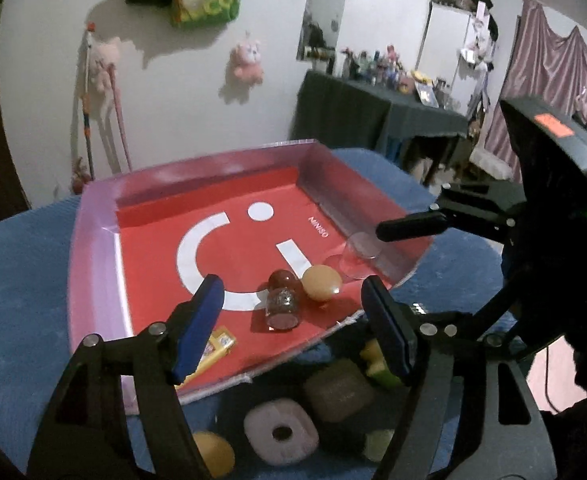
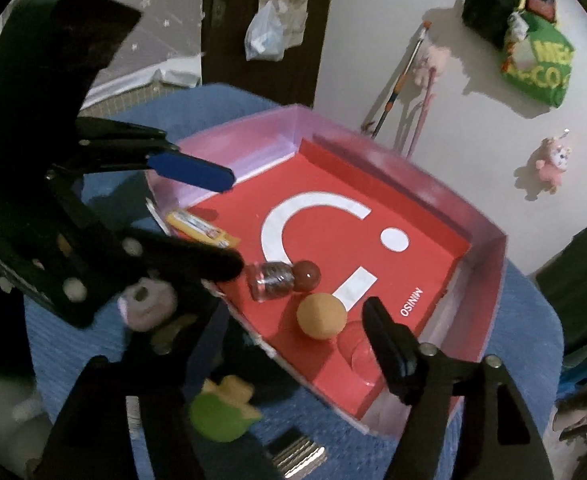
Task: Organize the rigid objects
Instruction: 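Open the left tool to release the jar and ball while the right tool releases the sponge, then move the right tool toward the silver grater cylinder while the left tool approaches the tan disc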
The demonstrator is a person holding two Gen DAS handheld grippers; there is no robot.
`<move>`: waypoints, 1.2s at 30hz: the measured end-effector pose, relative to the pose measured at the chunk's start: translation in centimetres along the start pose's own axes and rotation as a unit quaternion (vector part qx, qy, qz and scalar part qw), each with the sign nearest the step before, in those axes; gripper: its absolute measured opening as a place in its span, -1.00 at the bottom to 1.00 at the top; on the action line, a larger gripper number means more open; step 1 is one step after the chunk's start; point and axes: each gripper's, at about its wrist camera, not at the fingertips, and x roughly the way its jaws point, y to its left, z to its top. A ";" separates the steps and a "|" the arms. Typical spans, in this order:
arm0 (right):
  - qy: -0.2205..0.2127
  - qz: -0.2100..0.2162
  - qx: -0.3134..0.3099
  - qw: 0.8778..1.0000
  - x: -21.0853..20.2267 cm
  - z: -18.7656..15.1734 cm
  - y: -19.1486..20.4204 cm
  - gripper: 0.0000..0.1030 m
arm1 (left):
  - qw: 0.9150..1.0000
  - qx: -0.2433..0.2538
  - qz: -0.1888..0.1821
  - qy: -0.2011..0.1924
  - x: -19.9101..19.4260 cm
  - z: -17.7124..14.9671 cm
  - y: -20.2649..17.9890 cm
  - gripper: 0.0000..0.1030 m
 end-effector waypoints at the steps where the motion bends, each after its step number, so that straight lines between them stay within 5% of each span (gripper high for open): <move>1: -0.008 -0.004 0.004 1.000 -0.8 -0.2 0.4 0.44 | 1.000 -0.001 0.003 -0.008 -0.8 -0.2 -0.2 0.37; 12: -0.093 -0.051 0.045 0.993 -8.2 -2.9 5.0 0.91 | 0.993 0.011 0.055 -0.105 -8.8 -4.0 -2.3 0.66; 20: -0.135 -0.095 0.119 0.979 -10.7 -6.1 7.5 1.00 | 0.984 -0.009 0.087 -0.155 -11.7 -7.6 -3.4 0.80; 36: -0.142 -0.184 0.266 0.935 -8.9 -11.0 7.5 1.00 | 0.982 -0.081 0.120 -0.119 -9.4 -12.1 -3.2 0.87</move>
